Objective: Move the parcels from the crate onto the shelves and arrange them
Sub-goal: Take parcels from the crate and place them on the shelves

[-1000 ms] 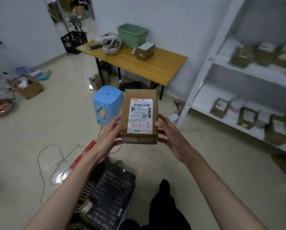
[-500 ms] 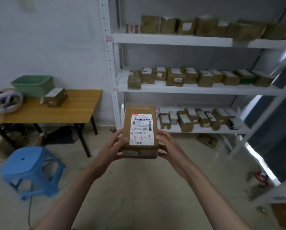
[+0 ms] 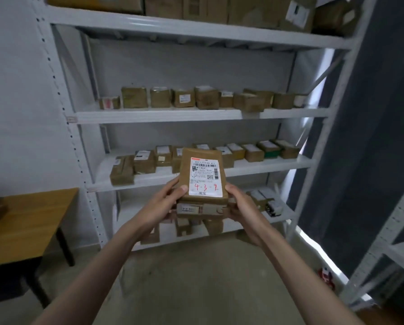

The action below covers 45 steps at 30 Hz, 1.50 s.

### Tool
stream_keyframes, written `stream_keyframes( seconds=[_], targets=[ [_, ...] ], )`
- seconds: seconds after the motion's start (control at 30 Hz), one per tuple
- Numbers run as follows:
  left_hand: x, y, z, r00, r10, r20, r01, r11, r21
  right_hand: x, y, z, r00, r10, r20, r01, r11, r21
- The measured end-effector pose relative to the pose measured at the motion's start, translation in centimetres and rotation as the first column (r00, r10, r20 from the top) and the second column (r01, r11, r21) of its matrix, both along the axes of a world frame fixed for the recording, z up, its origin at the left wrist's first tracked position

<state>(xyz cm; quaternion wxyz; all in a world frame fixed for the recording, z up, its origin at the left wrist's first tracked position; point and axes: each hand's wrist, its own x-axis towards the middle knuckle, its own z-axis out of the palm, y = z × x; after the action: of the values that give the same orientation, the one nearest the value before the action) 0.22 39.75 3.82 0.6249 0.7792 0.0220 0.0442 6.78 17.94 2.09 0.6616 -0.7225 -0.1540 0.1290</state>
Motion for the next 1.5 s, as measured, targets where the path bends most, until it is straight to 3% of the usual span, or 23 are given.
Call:
stream_keyframes(
  seconds=[0.43, 0.7, 0.87, 1.1, 1.33, 1.5],
  targets=[
    [11.2, -8.8, 1.5, 0.990, -0.138, -0.017, 0.138, 0.990, 0.005, 6.1, -10.1, 0.5, 0.993, -0.117, 0.021, 0.117, 0.993, 0.014],
    [20.0, -12.9, 2.1, 0.955, -0.296, 0.017, 0.295, 0.955, 0.046, 11.7, -13.9, 1.8, 0.955, -0.270, 0.125, 0.277, 0.960, -0.038],
    [28.1, -14.4, 3.8, 0.898, -0.437, 0.055, 0.428, 0.896, 0.118, 17.2, -15.4, 4.1, 0.892, -0.391, 0.226, 0.408, 0.912, -0.032],
    [37.7, -17.8, 8.3, 0.824, -0.555, 0.118, 0.546, 0.832, 0.099, 24.6, -17.8, 7.6, 0.780, -0.542, 0.314, 0.564, 0.825, 0.022],
    [45.0, -23.6, 8.9, 0.786, -0.600, 0.147, 0.586, 0.800, 0.131, 30.7, -22.2, 7.8, 0.667, -0.671, 0.322, 0.695, 0.717, 0.056],
    [51.1, -28.3, 8.8, 0.755, -0.638, 0.149, 0.622, 0.770, 0.146, 36.0, -26.7, 6.9, 0.638, -0.699, 0.323, 0.727, 0.685, 0.048]
  ],
)
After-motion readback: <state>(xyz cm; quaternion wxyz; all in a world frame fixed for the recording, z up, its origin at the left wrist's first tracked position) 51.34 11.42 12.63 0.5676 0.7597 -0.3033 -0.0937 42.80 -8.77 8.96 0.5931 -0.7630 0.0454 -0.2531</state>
